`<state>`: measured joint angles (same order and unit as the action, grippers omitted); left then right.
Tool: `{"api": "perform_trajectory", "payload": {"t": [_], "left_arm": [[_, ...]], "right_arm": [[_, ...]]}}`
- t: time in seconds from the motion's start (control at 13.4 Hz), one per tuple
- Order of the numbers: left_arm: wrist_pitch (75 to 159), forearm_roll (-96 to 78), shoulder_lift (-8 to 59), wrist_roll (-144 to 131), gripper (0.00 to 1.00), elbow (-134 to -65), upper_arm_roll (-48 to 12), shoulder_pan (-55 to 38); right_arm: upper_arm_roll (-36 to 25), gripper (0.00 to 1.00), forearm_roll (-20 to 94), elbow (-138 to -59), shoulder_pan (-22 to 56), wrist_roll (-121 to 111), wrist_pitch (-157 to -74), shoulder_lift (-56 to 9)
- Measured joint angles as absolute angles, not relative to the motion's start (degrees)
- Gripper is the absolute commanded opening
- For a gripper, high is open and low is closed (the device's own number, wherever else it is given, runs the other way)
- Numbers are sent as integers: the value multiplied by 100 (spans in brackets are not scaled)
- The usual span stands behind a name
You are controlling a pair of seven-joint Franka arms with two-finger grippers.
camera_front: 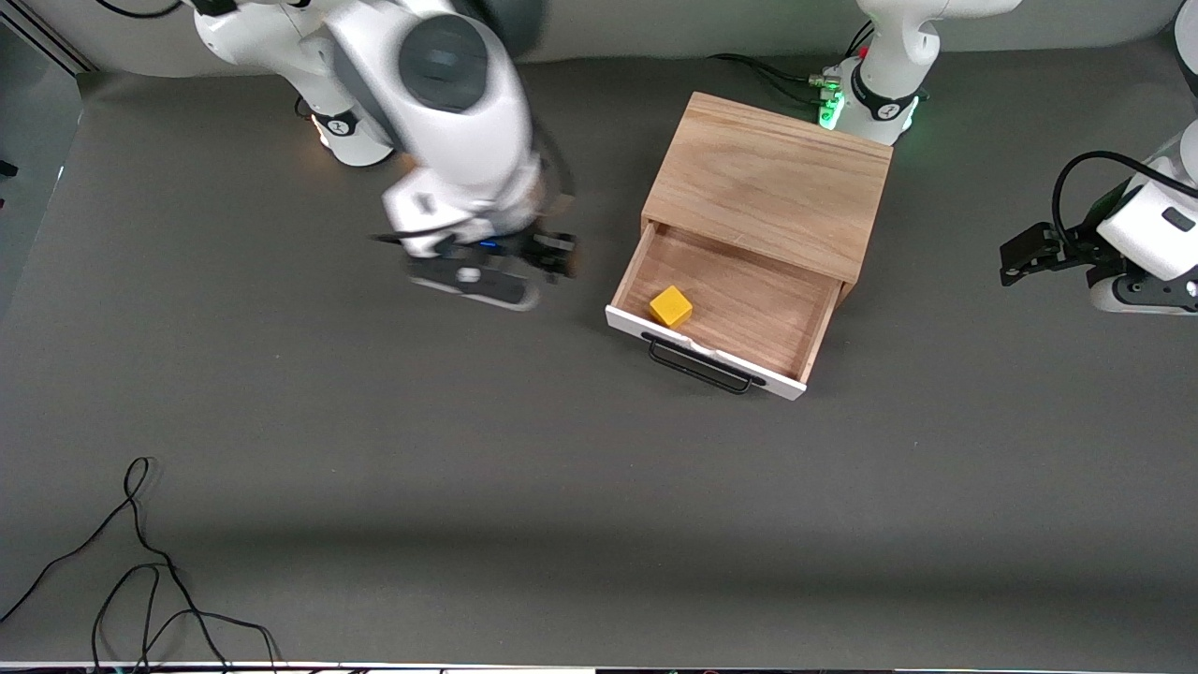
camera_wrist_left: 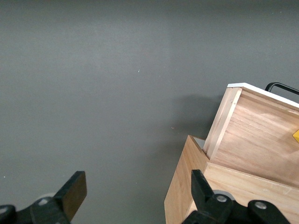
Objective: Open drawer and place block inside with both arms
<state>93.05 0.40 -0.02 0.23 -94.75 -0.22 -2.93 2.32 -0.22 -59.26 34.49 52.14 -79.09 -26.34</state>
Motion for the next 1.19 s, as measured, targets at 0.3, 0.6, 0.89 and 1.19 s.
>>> {"api": "perform_trajectory", "payload": {"t": [0.3,0.6,0.89,1.19], "left_arm": [[9298,40,-2,30,100,-9473,-28,-297],[9291,40,-3,33,100,-9443,-31,-310],[9286,41,-3,33,100,-9438,-23,-309],[9284,41,-3,33,100,-9438,-23,-309]], "right_arm": [[210,95,-21,-6205,2322,3385,-7211,-1935],[183,96,-24,-6753,1150,1542,-7114,-1434],[-412,96,-19,-7187,645,78,-7267,-1303],[-617,96,-16,-8446,672,-186,-8496,-934]]}}
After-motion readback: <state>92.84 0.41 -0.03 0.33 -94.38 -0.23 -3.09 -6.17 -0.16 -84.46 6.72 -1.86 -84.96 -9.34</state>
